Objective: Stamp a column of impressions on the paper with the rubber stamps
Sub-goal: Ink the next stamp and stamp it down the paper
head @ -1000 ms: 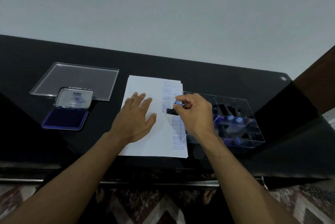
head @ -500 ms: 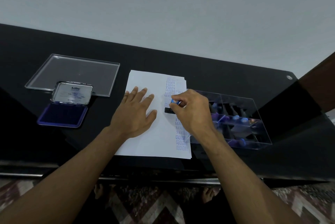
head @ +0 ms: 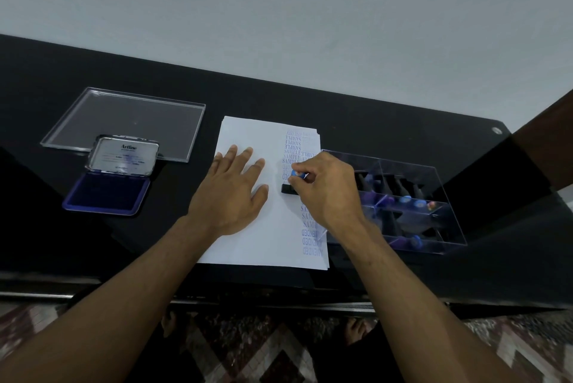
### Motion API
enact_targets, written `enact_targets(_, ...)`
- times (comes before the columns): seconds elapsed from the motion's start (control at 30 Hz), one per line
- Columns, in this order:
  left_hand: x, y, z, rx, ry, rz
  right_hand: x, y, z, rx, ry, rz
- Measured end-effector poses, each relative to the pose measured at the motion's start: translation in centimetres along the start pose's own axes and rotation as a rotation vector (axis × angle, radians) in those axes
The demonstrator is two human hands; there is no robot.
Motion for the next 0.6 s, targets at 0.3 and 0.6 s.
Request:
enact_targets(0.3,0.01,0.01,-0.02,0.001,-0.01,-0.008,-0.27,0.36,-0.24,0.001,0.01,0.001)
enact_targets(0.6,0.09,0.07,0.0,-0.004,-0.01,-0.003,-0.27,0.33,-0.54,0.05,0.019,0.011)
Point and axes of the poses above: each hand's wrist, its own z-axis away from the middle knuckle, its own y-axis out of the palm, x = y × z, the point moved 9 cm from there along -z, towards the middle knuckle
